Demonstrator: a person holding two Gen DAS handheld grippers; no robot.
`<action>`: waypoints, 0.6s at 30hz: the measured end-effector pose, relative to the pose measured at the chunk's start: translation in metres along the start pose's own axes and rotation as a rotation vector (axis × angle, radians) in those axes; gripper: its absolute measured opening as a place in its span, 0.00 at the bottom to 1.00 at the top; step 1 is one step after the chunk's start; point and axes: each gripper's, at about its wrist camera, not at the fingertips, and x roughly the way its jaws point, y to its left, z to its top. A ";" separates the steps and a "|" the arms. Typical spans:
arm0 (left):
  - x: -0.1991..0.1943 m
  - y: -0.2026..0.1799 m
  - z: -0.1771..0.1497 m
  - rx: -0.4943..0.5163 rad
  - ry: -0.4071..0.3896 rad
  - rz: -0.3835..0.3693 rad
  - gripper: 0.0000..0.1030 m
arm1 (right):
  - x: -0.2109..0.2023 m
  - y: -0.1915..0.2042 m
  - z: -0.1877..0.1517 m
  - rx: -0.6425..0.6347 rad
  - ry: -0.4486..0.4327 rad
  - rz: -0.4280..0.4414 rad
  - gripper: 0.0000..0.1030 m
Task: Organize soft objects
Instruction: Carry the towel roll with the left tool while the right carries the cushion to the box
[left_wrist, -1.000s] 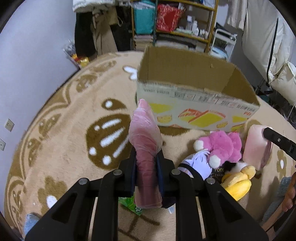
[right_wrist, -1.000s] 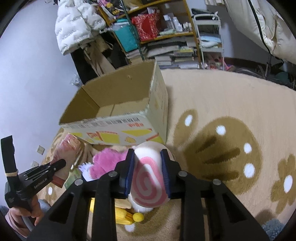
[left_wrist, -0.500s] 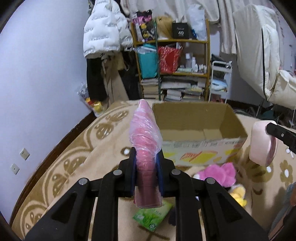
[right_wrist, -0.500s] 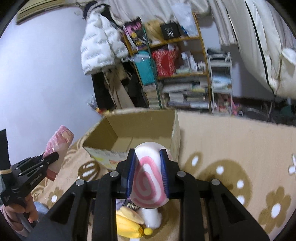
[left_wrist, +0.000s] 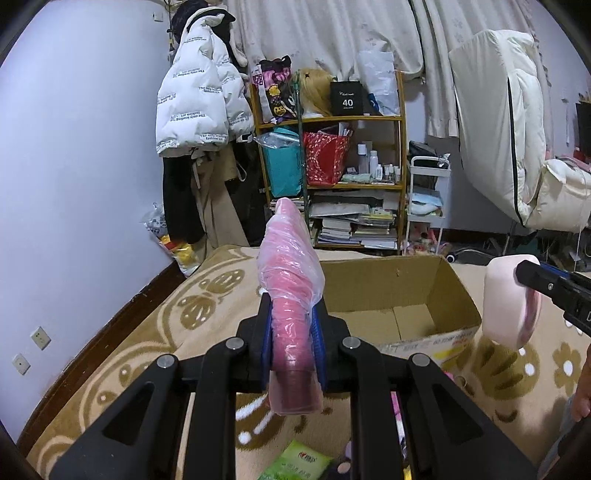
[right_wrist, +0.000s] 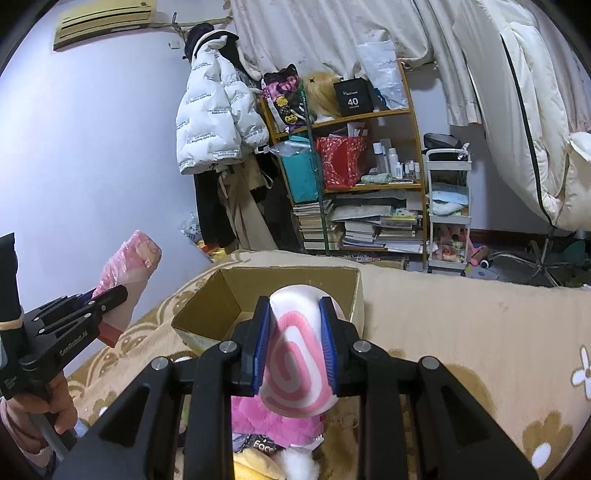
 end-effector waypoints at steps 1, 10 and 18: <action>0.003 -0.001 0.001 0.002 0.000 -0.002 0.17 | 0.002 0.002 0.002 -0.007 -0.004 0.004 0.26; 0.028 -0.007 0.003 0.020 0.015 -0.028 0.17 | 0.024 0.010 0.013 -0.047 -0.027 0.028 0.26; 0.057 -0.012 -0.001 0.041 0.044 -0.049 0.17 | 0.048 -0.003 0.020 -0.012 -0.022 0.033 0.26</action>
